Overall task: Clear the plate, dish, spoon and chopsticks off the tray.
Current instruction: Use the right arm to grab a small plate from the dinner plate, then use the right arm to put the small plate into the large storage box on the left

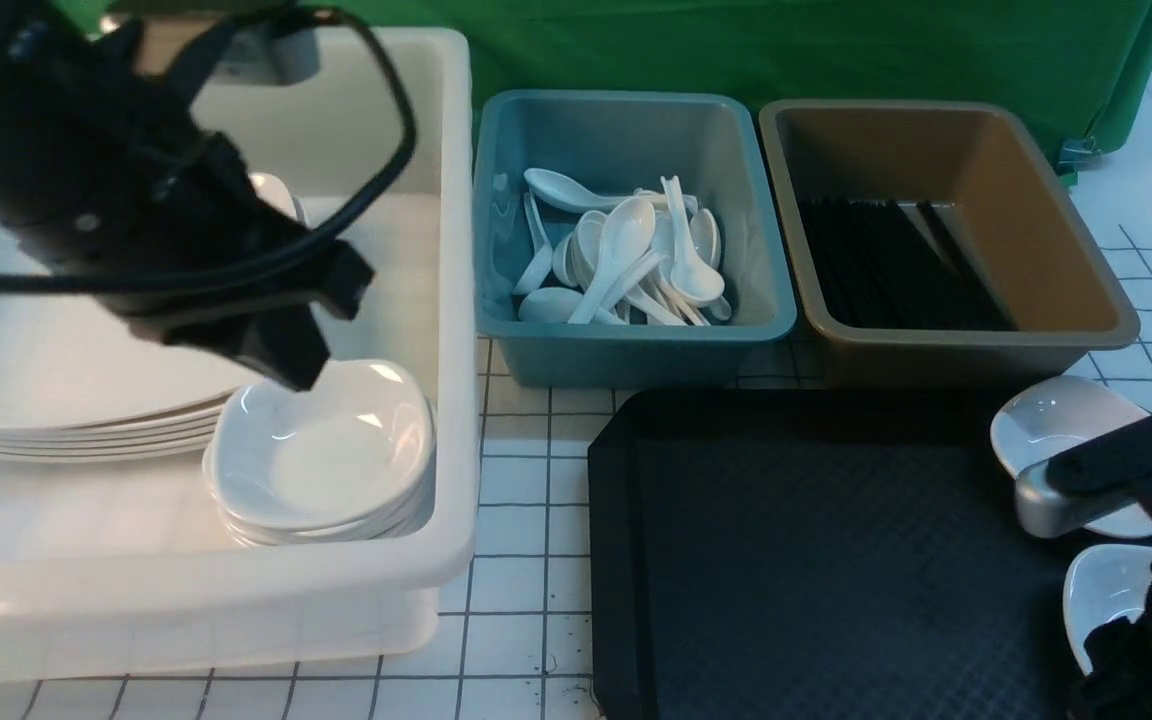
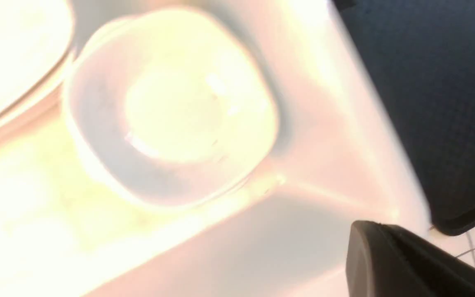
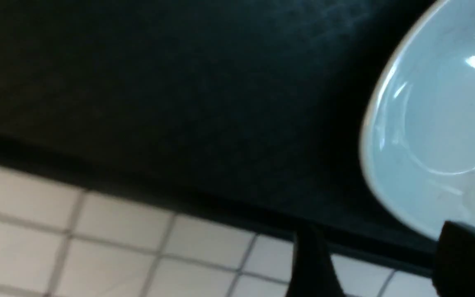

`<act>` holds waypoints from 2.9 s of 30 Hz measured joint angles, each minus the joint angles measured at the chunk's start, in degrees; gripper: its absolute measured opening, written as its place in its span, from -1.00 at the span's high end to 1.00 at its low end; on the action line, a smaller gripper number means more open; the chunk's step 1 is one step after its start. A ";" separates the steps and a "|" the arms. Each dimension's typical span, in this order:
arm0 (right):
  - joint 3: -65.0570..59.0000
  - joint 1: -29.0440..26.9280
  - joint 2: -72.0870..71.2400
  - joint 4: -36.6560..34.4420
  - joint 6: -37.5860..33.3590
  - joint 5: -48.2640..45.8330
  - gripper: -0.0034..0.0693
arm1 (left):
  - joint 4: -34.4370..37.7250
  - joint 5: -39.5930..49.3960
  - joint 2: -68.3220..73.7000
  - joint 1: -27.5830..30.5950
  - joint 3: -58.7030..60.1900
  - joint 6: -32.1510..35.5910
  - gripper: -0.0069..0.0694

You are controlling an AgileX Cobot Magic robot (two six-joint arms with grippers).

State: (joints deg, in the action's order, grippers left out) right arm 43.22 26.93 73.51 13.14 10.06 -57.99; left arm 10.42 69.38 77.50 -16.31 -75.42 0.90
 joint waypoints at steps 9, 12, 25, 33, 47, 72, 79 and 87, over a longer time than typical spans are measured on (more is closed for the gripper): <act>0.00 0.00 16.11 5.49 3.76 8.95 -0.22 | 0.42 -1.30 -2.95 1.42 4.56 0.15 0.82; 0.00 0.00 18.22 7.66 5.72 10.13 -0.22 | 0.49 -1.95 -2.95 1.42 4.61 0.15 0.82; 0.34 0.00 21.42 15.63 10.31 9.21 0.54 | 1.11 -2.24 -2.95 1.42 4.95 0.16 0.81; 2.02 3.77 13.35 7.76 3.85 2.96 0.78 | -0.87 -2.61 -2.95 1.42 4.95 0.21 0.81; 13.18 18.85 -12.48 -0.33 0.46 -1.75 0.80 | -1.31 -9.00 -2.95 7.70 4.95 0.21 0.81; 50.28 34.10 35.13 -10.45 -55.45 27.57 0.78 | 23.85 -1.65 -2.95 48.68 4.95 14.02 0.81; 51.21 34.10 40.81 -5.38 -56.40 28.34 0.71 | 23.85 -1.65 -2.95 48.68 4.95 14.15 0.81; 51.32 34.10 41.76 -4.49 -55.93 28.38 0.52 | 23.85 -1.65 -2.95 48.68 4.95 14.39 0.81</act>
State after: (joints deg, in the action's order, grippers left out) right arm 94.54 61.03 115.27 8.65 -45.87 -29.62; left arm 34.27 67.73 74.55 32.37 -70.47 15.29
